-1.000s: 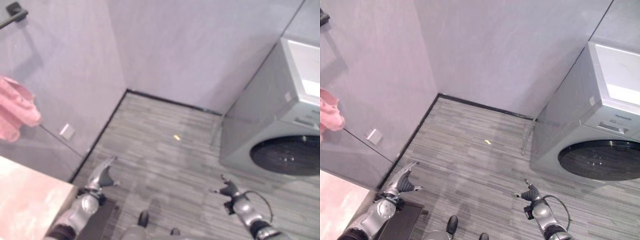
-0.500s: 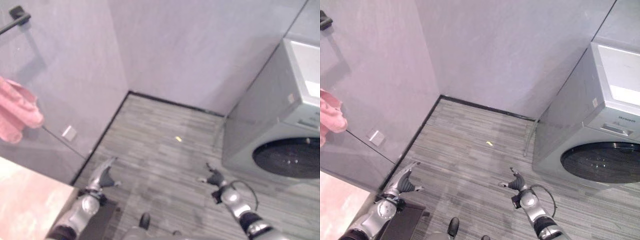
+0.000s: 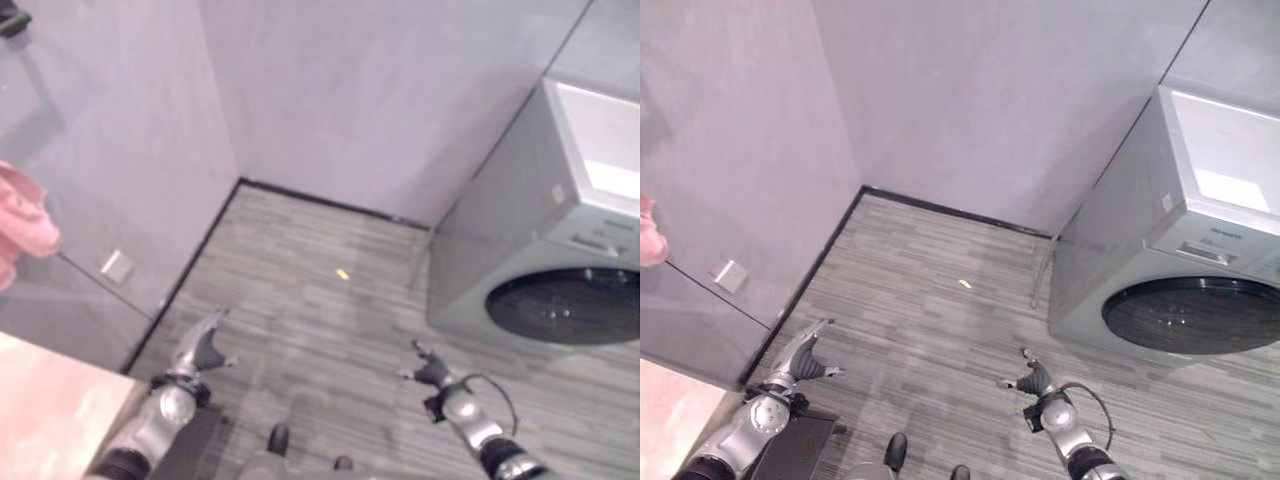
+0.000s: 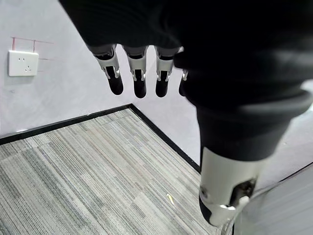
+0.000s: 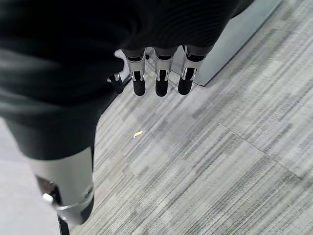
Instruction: Put brush and paste in cup on sink, flatten towel.
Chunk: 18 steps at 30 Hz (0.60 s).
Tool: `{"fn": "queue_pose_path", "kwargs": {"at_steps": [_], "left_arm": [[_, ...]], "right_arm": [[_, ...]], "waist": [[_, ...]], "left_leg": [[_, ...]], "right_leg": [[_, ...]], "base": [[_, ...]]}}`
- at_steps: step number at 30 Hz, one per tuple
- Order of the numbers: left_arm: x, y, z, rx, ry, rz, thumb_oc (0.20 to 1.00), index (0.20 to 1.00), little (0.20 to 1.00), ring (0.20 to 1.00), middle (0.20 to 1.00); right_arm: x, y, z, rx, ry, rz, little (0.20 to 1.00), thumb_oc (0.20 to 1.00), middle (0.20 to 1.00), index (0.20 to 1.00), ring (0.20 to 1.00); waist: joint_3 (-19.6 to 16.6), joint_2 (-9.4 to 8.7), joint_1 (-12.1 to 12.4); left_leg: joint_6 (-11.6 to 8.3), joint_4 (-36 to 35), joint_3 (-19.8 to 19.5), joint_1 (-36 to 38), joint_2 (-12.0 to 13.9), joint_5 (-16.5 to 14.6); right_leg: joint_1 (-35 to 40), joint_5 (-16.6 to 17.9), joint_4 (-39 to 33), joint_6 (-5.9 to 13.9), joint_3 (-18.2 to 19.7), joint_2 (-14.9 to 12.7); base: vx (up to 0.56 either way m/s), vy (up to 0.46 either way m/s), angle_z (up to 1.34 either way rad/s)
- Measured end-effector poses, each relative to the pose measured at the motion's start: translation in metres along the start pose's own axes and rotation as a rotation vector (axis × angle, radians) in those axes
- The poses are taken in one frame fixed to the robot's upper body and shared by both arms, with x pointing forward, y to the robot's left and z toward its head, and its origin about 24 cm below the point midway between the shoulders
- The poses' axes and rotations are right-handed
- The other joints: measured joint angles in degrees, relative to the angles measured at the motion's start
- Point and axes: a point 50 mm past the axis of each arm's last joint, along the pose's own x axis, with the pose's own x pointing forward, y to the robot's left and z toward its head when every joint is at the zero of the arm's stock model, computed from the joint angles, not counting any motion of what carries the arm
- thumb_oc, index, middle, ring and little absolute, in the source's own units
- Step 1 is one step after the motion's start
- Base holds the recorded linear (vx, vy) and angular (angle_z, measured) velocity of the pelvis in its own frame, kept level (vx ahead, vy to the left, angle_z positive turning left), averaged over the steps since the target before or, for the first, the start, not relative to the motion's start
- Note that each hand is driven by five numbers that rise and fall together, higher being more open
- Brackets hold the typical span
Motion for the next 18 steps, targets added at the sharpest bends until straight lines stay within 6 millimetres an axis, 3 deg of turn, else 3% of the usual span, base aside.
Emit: {"fn": "queue_pose_path", "kwargs": {"at_steps": [6, 8, 11, 14, 18], "left_arm": [[0.002, 0.001, 0.003, -0.003, -0.011, 0.006, 1.0, 1.0, 1.0, 1.0, 1.0], [0.007, 0.007, 0.006, -0.005, -0.02, 0.026, 1.0, 1.0, 1.0, 1.0, 1.0], [0.009, -0.002, 0.014, -0.057, -0.033, 0.015, 1.0, 1.0, 1.0, 1.0, 1.0], [0.012, -0.024, 0.014, -0.551, 0.144, -0.034, 1.0, 1.0, 1.0, 1.0, 1.0], [0.0, -0.041, 0.001, -0.632, 0.237, -0.103, 1.0, 1.0, 1.0, 1.0, 1.0]], "right_arm": [[0.002, 0.008, 0.008, 0.023, -0.023, 0.021, 1.0, 1.0, 1.0, 1.0, 1.0], [0.002, 0.009, 0.008, 0.027, -0.021, 0.021, 1.0, 1.0, 1.0, 1.0, 1.0], [0.002, 0.01, 0.008, 0.02, -0.019, 0.048, 1.0, 1.0, 1.0, 1.0, 1.0], [0.001, 0.005, -0.005, 0.07, 0.068, 0.067, 1.0, 1.0, 1.0, 1.0, 1.0], [0.0, 0.002, -0.009, 0.061, 0.085, 0.078, 1.0, 1.0, 1.0, 1.0, 1.0]], "waist": [[0.8, 0.27, -0.2], [1.4, 0.68, -0.2], [1.8, 1.52, -0.3], [-0.5, 2.61, 0.4], [-2.3, 3.22, 1.7]], "left_leg": [[0.63, 2.9, 0.9, -0.5, -0.6, -1.8], [0.92, 4.2, 0.6, -1.0, -1.0, -2.4], [1.99, 7.0, 0.5, -2.2, -1.9, -3.6], [2.22, 3.9, 0.2, -1.0, -2.0, -2.1], [2.35, 0.9, 0.1, 1.4, -2.1, -1.5]], "right_leg": [[-1.1, -1.6, 3.4, 1.94, -1.4, -1.1], [-1.0, -1.9, 3.7, 1.81, -1.8, -1.5], [-1.2, -2.0, 4.5, 1.55, -2.9, -2.9], [0.9, -0.2, -0.5, 0.77, -6.4, -3.2], [5.5, 3.6, -7.9, 1.16, -7.5, -2.2]], "base": [[0.02, 0.055, -0.07], [0.04, 0.022, 0.07], [0.03, 0.004, 0.04], [0.0, -0.016, 0.12], [0.01, -0.012, 0.02]]}}
